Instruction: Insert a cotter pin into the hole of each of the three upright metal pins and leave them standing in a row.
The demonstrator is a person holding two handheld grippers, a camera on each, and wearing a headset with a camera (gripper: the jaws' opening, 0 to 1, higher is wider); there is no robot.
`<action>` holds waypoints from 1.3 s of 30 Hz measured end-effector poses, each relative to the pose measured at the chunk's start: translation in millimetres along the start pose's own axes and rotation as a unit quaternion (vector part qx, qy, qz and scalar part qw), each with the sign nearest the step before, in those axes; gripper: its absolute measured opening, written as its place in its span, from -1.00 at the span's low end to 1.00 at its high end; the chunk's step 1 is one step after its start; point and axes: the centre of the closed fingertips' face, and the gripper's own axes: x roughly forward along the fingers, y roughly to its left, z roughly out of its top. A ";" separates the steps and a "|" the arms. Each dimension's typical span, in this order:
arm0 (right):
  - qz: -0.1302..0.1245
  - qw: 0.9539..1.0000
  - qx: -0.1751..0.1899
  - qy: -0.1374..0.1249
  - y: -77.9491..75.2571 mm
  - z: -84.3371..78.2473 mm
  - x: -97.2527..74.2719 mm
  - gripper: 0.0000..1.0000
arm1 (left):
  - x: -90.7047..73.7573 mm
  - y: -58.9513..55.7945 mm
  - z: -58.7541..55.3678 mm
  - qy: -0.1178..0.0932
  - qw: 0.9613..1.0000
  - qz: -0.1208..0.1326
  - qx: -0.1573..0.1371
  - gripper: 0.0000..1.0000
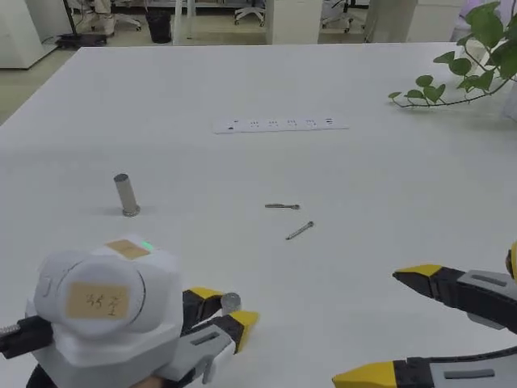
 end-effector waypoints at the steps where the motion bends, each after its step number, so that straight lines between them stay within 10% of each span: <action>1: 0.000 1.000 0.000 0.000 -0.1 0.1 0.0 0.82 | -1.2 -1.2 0.9 0.001 1.000 -0.005 0.001 -0.50; 18: 0.003 0.999 -0.002 0.035 -7.2 -9.7 -0.5 0.82 | -37.8 -23.0 8.2 -0.006 0.997 -0.078 0.018 0.24; 33: 0.038 0.996 -0.043 0.068 -28.4 12.6 5.6 0.80 | -73.5 -11.8 9.5 -0.027 0.996 -0.080 -0.001 1.00; 39: 0.065 0.990 -0.082 0.094 -31.8 25.2 12.3 0.78 | -85.6 -2.7 7.3 -0.027 0.997 -0.075 -0.002 0.99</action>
